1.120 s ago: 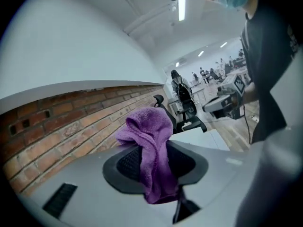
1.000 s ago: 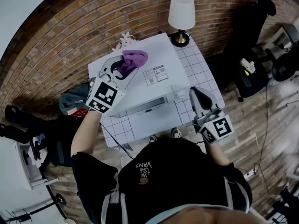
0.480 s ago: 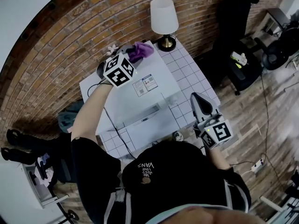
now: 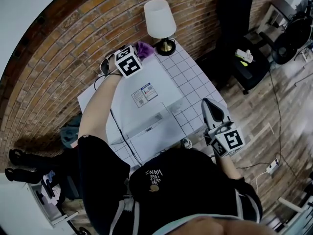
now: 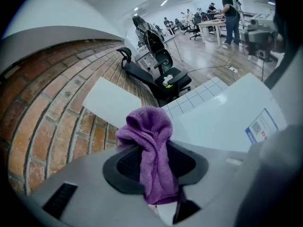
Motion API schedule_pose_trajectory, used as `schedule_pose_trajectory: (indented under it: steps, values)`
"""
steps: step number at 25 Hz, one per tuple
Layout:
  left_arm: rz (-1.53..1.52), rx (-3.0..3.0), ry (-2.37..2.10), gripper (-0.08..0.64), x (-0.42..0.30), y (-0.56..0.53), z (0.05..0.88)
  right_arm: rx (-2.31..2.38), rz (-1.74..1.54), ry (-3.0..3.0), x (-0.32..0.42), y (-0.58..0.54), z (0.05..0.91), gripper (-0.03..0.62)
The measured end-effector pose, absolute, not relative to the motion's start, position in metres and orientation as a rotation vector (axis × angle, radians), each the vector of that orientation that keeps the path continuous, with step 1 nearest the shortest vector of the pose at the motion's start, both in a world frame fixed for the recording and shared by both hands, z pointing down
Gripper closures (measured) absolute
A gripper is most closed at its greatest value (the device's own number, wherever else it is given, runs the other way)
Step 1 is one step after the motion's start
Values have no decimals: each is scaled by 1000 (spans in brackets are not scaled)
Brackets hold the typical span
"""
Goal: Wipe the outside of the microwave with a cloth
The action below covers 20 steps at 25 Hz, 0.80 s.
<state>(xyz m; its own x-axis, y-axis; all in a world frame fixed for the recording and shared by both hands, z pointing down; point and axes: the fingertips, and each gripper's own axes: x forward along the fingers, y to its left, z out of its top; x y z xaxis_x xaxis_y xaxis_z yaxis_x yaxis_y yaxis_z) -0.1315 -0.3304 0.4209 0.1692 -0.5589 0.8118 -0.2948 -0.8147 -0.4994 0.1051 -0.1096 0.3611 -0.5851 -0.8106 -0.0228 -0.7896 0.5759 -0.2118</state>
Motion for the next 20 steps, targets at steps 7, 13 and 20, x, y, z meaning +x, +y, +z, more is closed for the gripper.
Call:
schedule_pose_trajectory:
  steps: [7, 13, 20]
  values:
    - [-1745, -2213, 828, 417, -149, -326, 421, -1377, -320, 2658, 103, -109, 362, 595]
    - [-1835, -2195, 887, 417, -214, -289, 423, -1288, -326, 2692, 73, -110, 354, 595]
    - [-1935, -2171, 1056, 417, -317, -227, 426, -1125, -309, 2781, 23, -104, 347, 594]
